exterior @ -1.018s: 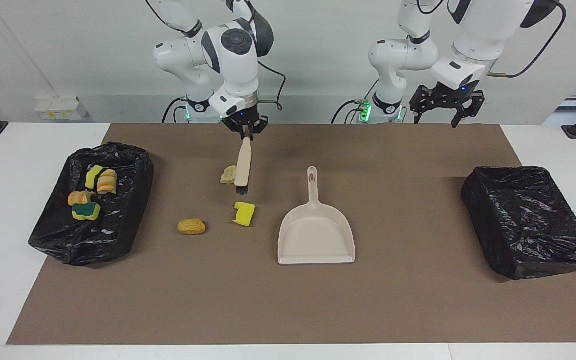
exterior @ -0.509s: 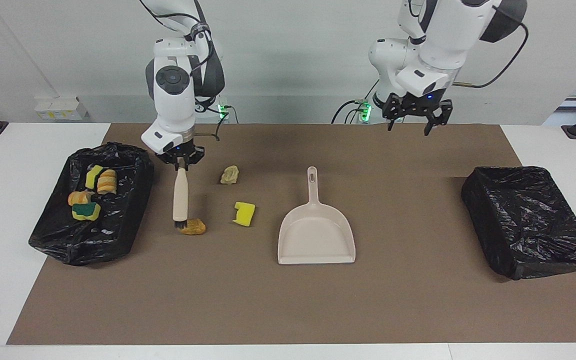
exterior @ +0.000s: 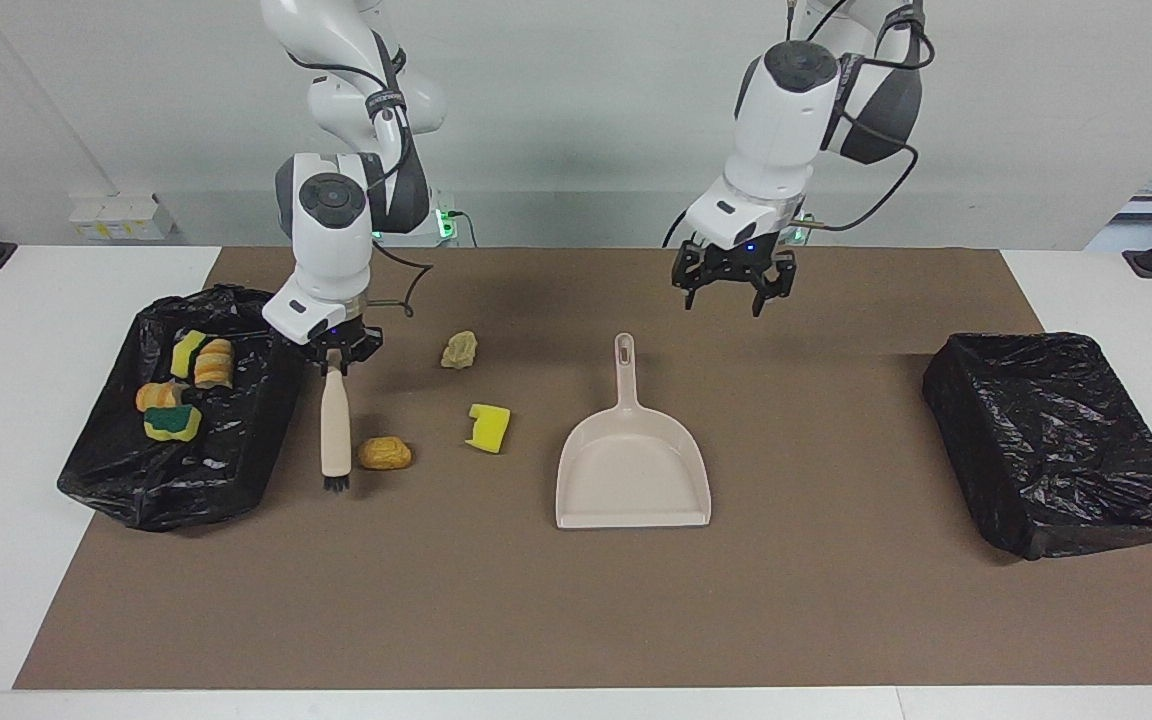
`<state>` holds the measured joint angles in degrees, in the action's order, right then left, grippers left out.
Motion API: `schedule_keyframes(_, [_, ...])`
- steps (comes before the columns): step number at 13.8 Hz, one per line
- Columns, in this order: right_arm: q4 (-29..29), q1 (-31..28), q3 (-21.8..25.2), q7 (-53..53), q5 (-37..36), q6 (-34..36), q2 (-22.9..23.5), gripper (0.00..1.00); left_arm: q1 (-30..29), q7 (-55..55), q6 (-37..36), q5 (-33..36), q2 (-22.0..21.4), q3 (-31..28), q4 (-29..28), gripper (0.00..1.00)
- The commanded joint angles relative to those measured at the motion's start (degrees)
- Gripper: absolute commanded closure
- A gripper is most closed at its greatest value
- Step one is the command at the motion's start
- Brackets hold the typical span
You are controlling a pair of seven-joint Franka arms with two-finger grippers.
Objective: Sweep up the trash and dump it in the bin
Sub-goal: 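Grasp the brush with the right gripper while the left gripper grasps the dustpan, then sweep the crumbs toward the dustpan with the right gripper's brush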
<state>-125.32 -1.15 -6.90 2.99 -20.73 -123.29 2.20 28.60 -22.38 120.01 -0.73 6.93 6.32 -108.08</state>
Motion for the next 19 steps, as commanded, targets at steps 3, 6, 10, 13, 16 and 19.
schedule_keyframes(3, [-1.4, -2.2, -1.1, 6.2, -0.2, 0.0, -1.0, 1.00, 4.4, -6.1, 6.6, -0.2, 6.5, -1.0, -1.4, 0.00])
schedule_keyframes(6, [-2.6, -0.3, -1.2, 5.7, 3.6, 1.3, -1.3, 1.00, 4.9, -6.2, 8.6, -0.2, 6.3, -1.0, -4.2, 0.00])
schedule_keyframes(10, [-3.1, 3.1, -1.2, 4.1, 9.3, 3.8, -2.2, 1.00, 4.9, -5.6, 9.0, -0.2, 6.3, -1.0, -4.2, 0.70])
schedule_keyframes(13, [-2.8, 5.0, -1.2, 0.5, 9.6, 4.3, -2.3, 1.00, 4.1, -4.9, 7.9, -0.2, 6.1, -1.0, -3.7, 0.93])
schedule_keyframes(16, [-3.1, 7.7, -1.2, -2.9, 12.5, 5.9, -3.1, 1.00, 1.3, 4.4, 7.1, -0.1, 4.9, -1.4, -2.8, 0.99])
schedule_keyframes(19, [-3.8, 10.3, -1.2, -8.2, 17.7, 6.3, -3.9, 1.00, -0.1, 17.8, 1.2, 0.9, 2.1, -2.0, -2.7, 0.99])
